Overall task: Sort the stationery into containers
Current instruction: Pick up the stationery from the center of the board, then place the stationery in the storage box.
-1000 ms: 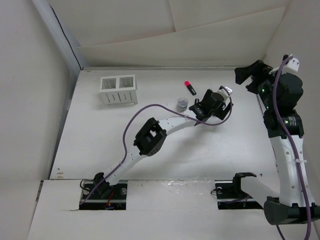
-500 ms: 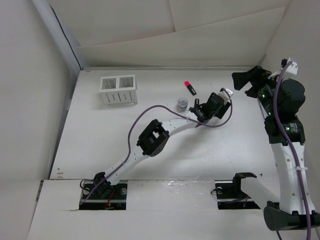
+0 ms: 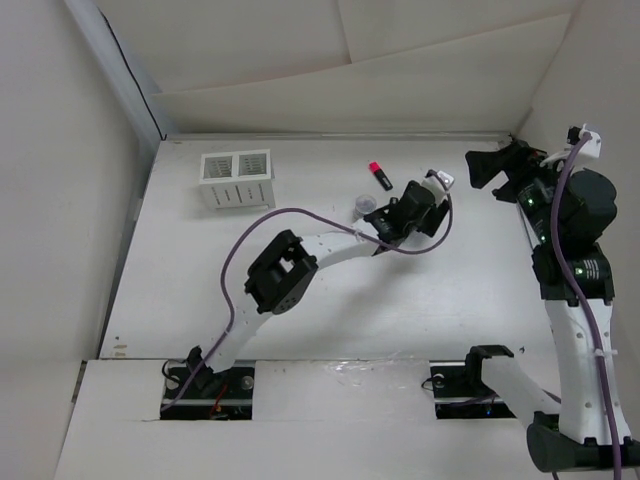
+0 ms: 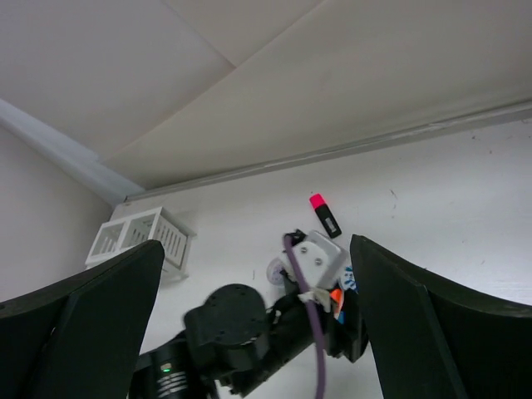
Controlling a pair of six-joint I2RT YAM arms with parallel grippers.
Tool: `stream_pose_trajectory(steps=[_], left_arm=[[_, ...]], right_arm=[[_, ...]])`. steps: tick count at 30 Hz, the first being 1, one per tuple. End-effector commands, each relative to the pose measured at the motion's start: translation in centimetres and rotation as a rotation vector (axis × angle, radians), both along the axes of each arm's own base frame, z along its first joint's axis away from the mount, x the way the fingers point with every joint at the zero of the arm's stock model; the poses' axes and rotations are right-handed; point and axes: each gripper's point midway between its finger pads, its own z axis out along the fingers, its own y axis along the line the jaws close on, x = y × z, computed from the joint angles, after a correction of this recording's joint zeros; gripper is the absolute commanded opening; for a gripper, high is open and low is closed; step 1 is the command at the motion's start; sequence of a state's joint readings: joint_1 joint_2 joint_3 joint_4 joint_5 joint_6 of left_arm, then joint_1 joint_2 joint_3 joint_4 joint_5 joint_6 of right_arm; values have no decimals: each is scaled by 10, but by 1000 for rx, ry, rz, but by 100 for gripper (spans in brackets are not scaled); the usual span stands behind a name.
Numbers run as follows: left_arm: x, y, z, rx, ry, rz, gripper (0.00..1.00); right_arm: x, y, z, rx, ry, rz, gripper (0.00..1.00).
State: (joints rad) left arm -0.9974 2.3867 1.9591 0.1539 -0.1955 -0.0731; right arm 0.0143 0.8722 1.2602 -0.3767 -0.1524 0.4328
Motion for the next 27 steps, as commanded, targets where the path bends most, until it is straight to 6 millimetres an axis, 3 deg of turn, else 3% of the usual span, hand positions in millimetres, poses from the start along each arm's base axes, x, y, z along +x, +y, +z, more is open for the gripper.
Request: stream_pose_trajectory(steps=[1, 3, 5, 6, 7, 9, 11, 12, 13, 14, 15, 16, 17, 18, 19, 20, 21, 22, 23, 27], left_arm=[[-4, 9, 178, -338, -195, 31, 36], [-8, 18, 179, -336, -186, 42, 35], [-15, 29, 203, -372, -208, 41, 35], [-18, 33, 199, -360, -201, 42, 35], [-18, 46, 216, -378, -221, 82, 35], [-16, 64, 219, -366, -223, 118, 35], [-2, 100, 239, -396, -236, 204, 36], [4, 116, 241, -396, -233, 238, 36], [10, 132, 230, -378, -220, 275, 36], [11, 155, 247, -406, -228, 304, 36], [27, 184, 249, -430, -222, 369, 36], [34, 203, 239, -417, -202, 407, 37], [41, 222, 241, -425, -199, 456, 37], [55, 257, 247, -439, -208, 533, 37], [60, 273, 243, -448, -186, 573, 37], [65, 289, 236, -448, -180, 615, 37], [73, 318, 236, -449, -185, 689, 38], [76, 333, 233, -447, -181, 731, 38], [79, 345, 219, -433, -158, 773, 38], [83, 404, 207, -420, -161, 944, 38]], right_arm=[[-10, -7, 16, -17, -54, -34, 100], [-11, -9, 18, -25, -54, -45, 100], [-11, -9, 18, -25, -54, -45, 100], [-11, -9, 18, -25, -54, -45, 100], [-11, -9, 18, -25, -54, -45, 100], [-8, -4, 12, -17, -50, -20, 100], [-4, 6, -3, -6, -25, 29, 100], [-2, 6, -8, 4, -17, 30, 100], [3, 10, -13, 4, -9, 42, 100], [4, 14, -18, 4, -3, 53, 100], [9, 16, -30, 14, 25, 63, 100], [14, 20, -34, 23, 30, 72, 100], [16, 25, -41, 23, 41, 104, 100], [19, 32, -48, 33, 54, 132, 100], [27, 35, -67, 44, 100, 141, 100], [31, 39, -73, 43, 111, 153, 100], [34, 45, -80, 42, 125, 168, 100], [38, 48, -98, 41, 170, 176, 100], [40, 49, -98, 41, 155, 177, 100], [41, 62, -120, 22, 191, 197, 100]])
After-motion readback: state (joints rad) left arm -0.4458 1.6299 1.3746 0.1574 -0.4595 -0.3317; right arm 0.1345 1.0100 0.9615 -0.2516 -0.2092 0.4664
